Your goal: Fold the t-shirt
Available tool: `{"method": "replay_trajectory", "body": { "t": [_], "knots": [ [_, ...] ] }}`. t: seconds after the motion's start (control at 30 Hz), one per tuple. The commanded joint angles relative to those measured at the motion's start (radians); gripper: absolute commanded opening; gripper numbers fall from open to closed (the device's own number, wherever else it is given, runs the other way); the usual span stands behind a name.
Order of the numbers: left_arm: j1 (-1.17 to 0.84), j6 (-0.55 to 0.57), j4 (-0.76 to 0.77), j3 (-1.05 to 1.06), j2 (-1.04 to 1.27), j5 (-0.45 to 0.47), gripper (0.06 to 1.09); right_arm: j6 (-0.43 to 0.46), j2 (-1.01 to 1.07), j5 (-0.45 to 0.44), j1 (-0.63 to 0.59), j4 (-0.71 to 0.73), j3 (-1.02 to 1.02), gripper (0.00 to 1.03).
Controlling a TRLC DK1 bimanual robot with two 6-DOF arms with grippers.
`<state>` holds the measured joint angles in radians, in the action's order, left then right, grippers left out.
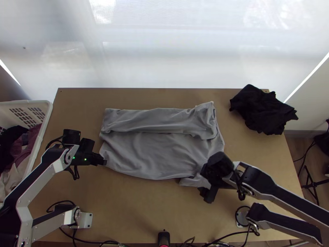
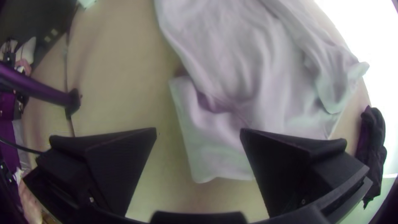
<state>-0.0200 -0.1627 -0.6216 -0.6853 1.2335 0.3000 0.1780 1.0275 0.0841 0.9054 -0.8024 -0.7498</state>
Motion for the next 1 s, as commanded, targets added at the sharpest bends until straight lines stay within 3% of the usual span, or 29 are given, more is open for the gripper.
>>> {"method": "replay_trajectory", "body": {
  "t": [0.0, 0.4, 0.53, 0.67, 0.73, 0.97],
  "knots": [
    [-0.006, 0.023, 0.002, 0.003, -0.005, -0.001, 0.09, 0.040, 0.008, -0.003, 0.133, 0.042, 0.095, 0.93],
    [-0.009, 0.051, 0.000, 0.030, -0.032, -0.001, 0.09, 0.087, 0.085, -0.053, 0.104, 0.195, 0.141, 0.85],
    [-0.005, 0.043, -0.003, 0.030, -0.032, -0.001, 0.09, 0.126, 0.082, -0.084, 0.053, 0.256, 0.161, 0.41],
    [-0.006, 0.042, -0.009, 0.021, -0.031, -0.001, 0.09, 0.149, 0.057, -0.096, 0.010, 0.272, 0.153, 0.08],
    [-0.008, 0.042, -0.020, 0.020, -0.035, 0.001, 0.09, 0.160, 0.026, -0.096, -0.019, 0.272, 0.130, 0.03],
    [-0.008, 0.043, -0.041, 0.053, -0.077, 0.001, 0.09, 0.206, 0.016, -0.096, -0.151, 0.279, 0.007, 0.03]
  ]
}}
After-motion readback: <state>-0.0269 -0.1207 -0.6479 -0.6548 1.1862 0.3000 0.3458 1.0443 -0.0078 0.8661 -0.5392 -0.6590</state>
